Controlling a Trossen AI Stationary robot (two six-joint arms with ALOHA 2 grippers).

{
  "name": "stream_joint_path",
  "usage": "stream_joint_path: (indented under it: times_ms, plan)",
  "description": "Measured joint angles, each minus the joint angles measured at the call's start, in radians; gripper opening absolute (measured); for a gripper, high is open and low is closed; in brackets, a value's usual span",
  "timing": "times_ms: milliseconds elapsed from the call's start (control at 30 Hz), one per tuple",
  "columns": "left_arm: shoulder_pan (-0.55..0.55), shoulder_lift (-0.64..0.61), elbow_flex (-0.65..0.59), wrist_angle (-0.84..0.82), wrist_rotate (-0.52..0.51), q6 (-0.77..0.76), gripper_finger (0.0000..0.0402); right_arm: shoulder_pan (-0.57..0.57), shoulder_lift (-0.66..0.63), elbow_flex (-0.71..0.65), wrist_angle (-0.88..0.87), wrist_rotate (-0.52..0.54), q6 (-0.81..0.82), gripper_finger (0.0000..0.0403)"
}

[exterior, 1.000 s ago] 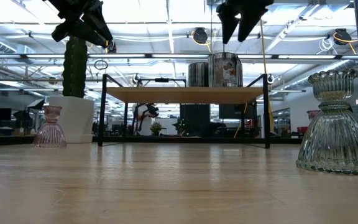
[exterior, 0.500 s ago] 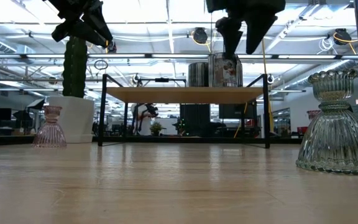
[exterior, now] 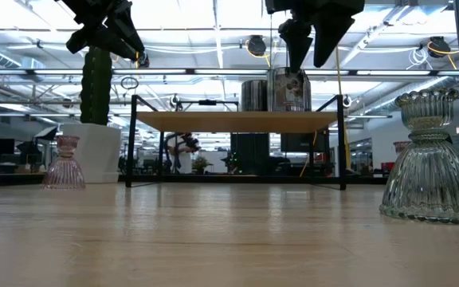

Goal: Pick & Place candle stick holders
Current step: Put the brown scented candle on the shelf

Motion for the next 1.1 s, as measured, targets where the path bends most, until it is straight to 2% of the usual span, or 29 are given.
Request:
stream_joint_path:
  times_ms: [167, 367, 600, 800, 933, 1100]
  plan:
    - [0.0, 0.0, 0.0, 0.0, 0.0, 0.0, 0.0122, -0.007, 0.0, 0.0, 0.008, 0.001, 0.002, 0.0374]
    - [0.0, 0.0, 0.0, 0.0, 0.0, 0.0, 0.0122, -0.007, 0.0, 0.0, 0.017, 0.028, 0.001, 0.0324]
    - [0.0, 0.0, 0.0, 0.0, 0.0, 0.0, 0.0122, -0.023, 0.0, 0.0, 0.025, 0.053, -0.005, 0.0234]
    - [0.0, 0.0, 0.0, 0.0, 0.0, 0.0, 0.0122, -0.033, 0.0, 0.0, 0.041, 0.058, -0.018, 0.0133]
    - [0.0, 0.0, 0.0, 0.0, 0.0, 0.0, 0.0122, -0.037, 0.0, 0.0, 0.062, 0.1, -0.031, 0.0068]
    - [0.0, 0.0, 0.0, 0.0, 0.0, 0.0, 0.0122, -0.042, 0.0, 0.0, 0.085, 0.108, -0.066, 0.0025]
